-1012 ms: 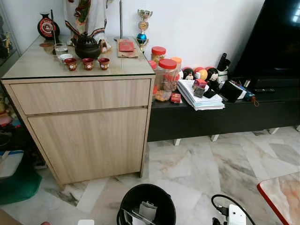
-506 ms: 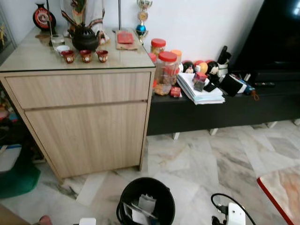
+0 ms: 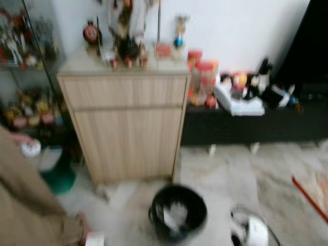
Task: Picking trash to rubbish bin
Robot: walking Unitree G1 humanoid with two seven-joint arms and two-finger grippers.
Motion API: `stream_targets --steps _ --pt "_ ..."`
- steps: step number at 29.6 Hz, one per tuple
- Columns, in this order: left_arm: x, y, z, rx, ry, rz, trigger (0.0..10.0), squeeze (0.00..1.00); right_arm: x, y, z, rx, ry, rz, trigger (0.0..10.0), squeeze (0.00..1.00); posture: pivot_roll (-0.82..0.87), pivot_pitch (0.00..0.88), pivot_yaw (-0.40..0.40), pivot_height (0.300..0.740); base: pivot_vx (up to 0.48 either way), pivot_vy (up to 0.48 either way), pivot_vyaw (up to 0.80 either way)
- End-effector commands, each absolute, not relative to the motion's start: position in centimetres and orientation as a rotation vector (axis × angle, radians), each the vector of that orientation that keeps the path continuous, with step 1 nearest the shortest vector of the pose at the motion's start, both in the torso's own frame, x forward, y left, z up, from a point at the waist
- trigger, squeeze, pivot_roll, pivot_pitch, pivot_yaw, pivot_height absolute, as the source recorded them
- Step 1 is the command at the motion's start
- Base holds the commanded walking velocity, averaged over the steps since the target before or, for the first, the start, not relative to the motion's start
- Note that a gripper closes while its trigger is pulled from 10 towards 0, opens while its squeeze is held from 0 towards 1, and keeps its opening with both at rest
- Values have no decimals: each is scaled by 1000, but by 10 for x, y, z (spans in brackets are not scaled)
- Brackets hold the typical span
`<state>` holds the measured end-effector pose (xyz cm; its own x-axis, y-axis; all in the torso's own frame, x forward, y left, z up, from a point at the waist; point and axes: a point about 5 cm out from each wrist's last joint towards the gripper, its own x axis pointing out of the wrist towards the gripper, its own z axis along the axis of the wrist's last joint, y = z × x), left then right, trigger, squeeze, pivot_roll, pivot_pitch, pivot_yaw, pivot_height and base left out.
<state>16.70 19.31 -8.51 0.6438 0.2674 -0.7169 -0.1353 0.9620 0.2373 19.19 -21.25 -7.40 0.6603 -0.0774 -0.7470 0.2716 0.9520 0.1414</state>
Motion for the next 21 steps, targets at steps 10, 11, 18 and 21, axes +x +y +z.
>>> stream_targets --steps 10,11,18,21 --pt "167 185 -86 161 849 209 10000 0 194 -223 -70 231 809 -215 10000 0 -65 53 -123 740 -144 0 0" --pt "167 185 -86 160 850 209 10000 0 195 -224 -70 231 808 -215 10000 0 -65 53 -123 740 0 0 0" --pt "168 185 -86 161 849 209 10000 0 195 -224 -70 226 805 -207 10000 0 -65 51 -124 740 0 0 0" --pt "168 185 -86 163 849 209 10000 0 195 -223 -69 223 804 -203 10000 0 -65 51 -124 740 0 0 0"
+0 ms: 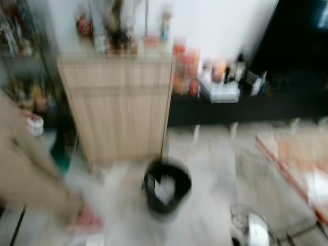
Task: Picking trash to rubbish bin
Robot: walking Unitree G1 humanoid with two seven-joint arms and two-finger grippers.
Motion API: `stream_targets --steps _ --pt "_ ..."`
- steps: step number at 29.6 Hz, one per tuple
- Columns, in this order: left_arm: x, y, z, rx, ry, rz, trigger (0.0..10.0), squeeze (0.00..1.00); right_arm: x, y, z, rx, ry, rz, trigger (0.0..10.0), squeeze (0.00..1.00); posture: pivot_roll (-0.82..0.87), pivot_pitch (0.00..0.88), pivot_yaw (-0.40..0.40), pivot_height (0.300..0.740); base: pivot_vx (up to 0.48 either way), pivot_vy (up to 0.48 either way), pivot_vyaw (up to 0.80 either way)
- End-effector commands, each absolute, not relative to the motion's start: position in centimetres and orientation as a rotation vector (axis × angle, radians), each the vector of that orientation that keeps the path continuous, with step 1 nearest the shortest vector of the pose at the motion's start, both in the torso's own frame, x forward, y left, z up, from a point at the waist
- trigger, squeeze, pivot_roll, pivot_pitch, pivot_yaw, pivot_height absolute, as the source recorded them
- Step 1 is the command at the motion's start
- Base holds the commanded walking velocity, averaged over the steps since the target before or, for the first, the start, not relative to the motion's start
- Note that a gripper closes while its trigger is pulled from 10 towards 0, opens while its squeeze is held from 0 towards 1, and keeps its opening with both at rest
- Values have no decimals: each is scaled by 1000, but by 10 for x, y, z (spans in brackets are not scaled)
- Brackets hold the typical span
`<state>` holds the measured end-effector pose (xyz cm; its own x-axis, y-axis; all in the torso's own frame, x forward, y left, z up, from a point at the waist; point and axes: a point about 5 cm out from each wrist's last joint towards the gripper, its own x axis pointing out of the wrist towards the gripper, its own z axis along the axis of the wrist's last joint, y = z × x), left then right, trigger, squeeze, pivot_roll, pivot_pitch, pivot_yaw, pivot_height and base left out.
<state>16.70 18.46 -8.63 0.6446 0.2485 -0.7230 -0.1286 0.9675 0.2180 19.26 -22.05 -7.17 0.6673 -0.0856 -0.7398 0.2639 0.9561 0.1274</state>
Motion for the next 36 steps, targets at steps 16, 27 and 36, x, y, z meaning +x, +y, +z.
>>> stream_targets --steps 16,27,36 --pt "212 189 -56 184 592 276 10000 0 236 -217 -42 159 610 -60 10000 0 -72 42 -116 740 0 0 0" --pt "273 191 9 219 185 289 10000 0 313 -193 37 165 199 102 10000 0 -78 5 -104 740 0 0 0" --pt "291 180 42 208 -6 285 10000 0 333 -170 69 199 33 163 10000 0 -79 0 -94 740 0 0 0"
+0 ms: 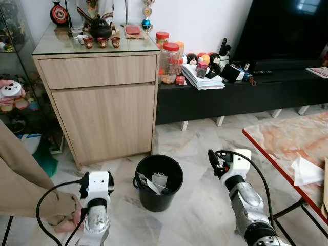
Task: Picking trash to rubbish bin
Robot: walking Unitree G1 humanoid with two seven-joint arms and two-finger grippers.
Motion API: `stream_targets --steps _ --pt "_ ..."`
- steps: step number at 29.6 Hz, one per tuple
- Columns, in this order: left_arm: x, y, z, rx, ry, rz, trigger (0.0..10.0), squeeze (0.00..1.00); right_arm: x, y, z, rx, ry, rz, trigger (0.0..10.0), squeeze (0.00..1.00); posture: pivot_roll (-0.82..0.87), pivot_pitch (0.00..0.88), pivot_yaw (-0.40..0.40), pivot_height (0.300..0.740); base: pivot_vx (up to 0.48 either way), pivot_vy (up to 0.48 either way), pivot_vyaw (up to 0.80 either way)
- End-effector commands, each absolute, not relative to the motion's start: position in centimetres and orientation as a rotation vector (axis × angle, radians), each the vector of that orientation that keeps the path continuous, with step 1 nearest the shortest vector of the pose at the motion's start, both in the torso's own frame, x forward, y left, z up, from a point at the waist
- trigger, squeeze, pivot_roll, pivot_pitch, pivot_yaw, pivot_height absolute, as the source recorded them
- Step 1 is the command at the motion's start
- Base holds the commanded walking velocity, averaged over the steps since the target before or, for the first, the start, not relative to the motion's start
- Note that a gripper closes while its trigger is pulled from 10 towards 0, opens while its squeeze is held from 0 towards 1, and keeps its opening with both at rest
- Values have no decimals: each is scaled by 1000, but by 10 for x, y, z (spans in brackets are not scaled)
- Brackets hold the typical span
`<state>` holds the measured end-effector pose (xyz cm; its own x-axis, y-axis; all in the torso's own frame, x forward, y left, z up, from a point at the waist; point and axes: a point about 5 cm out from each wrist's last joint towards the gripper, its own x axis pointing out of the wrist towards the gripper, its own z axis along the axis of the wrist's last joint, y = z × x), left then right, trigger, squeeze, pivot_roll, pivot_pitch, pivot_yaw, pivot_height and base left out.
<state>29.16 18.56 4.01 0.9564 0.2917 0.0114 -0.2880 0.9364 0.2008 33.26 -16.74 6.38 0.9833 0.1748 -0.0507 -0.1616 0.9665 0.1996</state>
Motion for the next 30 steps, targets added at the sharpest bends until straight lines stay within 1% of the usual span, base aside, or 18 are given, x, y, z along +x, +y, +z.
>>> stream_targets --steps 1,10,13,18,20,26,27,28,30 --pt "293 179 48 203 -35 285 10000 0 335 -167 74 207 2 169 10000 0 -79 0 -94 740 0 0 0" --pt "301 173 66 220 -118 269 10000 0 337 -160 85 219 -69 183 10000 0 -100 0 -73 740 0 0 0" --pt "305 166 72 272 -151 224 10000 0 335 -158 83 219 -65 186 10000 0 -92 0 -73 740 0 0 0" --pt "308 159 74 305 -160 185 10000 0 334 -152 80 222 -54 197 10000 0 -67 0 -83 740 0 0 0" --pt "307 156 74 374 -173 144 10000 0 333 -148 78 242 -43 188 10000 0 -41 0 -82 740 0 0 0" --pt "304 166 72 378 -164 159 10000 0 331 -137 74 251 -29 203 10000 0 -14 0 -67 740 0 0 0" --pt "303 176 71 381 -148 185 10000 0 331 -132 72 263 -18 199 10000 0 17 0 -63 740 0 0 0" --pt "303 176 71 381 -148 185 10000 0 331 -132 72 263 -18 199 10000 0 17 0 -63 740 0 0 0" --pt "303 187 72 383 -138 215 10000 0 331 -126 71 278 -11 198 10000 0 38 0 -47 740 0 0 0"
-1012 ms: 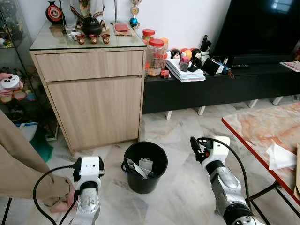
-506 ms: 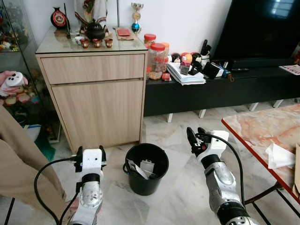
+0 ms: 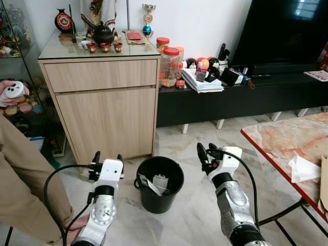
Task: Picking trash to rubbish bin
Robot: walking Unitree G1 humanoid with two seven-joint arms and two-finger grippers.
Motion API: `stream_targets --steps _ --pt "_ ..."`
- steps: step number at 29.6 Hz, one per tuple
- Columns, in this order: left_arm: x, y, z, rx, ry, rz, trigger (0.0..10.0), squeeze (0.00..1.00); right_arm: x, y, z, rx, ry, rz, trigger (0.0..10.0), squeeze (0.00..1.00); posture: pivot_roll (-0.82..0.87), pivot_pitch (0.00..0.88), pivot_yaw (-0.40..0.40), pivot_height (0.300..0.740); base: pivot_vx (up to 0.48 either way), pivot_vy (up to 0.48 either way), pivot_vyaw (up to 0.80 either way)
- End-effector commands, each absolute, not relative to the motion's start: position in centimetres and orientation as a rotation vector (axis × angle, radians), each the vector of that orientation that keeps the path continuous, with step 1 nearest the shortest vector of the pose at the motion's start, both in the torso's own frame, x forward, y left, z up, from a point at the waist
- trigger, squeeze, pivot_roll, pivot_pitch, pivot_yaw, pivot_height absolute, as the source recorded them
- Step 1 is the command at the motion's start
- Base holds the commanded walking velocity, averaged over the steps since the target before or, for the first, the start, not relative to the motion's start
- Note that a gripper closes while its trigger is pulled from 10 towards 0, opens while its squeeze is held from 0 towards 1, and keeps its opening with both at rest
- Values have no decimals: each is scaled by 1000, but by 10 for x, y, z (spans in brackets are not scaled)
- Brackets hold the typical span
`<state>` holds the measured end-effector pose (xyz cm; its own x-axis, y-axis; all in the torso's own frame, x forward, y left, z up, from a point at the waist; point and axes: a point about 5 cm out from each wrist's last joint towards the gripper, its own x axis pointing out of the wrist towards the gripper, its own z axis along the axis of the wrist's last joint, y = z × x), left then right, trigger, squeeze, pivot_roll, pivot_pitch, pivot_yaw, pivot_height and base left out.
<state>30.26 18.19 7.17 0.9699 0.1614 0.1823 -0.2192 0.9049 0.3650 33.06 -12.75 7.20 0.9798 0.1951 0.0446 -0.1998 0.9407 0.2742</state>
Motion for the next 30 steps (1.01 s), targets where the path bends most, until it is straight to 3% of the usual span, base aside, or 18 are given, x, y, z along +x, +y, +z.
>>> stream_targets --steps 1,8,19,23,30 --pt "303 192 74 382 -136 230 10000 0 331 -121 70 277 -2 209 10000 0 48 0 -31 740 0 0 0" --pt "304 199 76 396 -118 212 10000 0 330 -111 69 294 6 210 10000 0 58 0 9 740 0 0 -652" --pt "307 194 78 323 -106 229 10000 0 328 -106 68 277 6 226 10000 0 38 0 10 740 0 0 -800" --pt "310 180 76 315 -107 224 10000 0 332 -118 72 243 2 232 10000 0 6 8 -63 740 0 0 -800" --pt "304 169 73 282 -114 246 10000 0 335 -129 78 204 -9 248 10000 0 -28 11 -109 740 0 -304 -800"
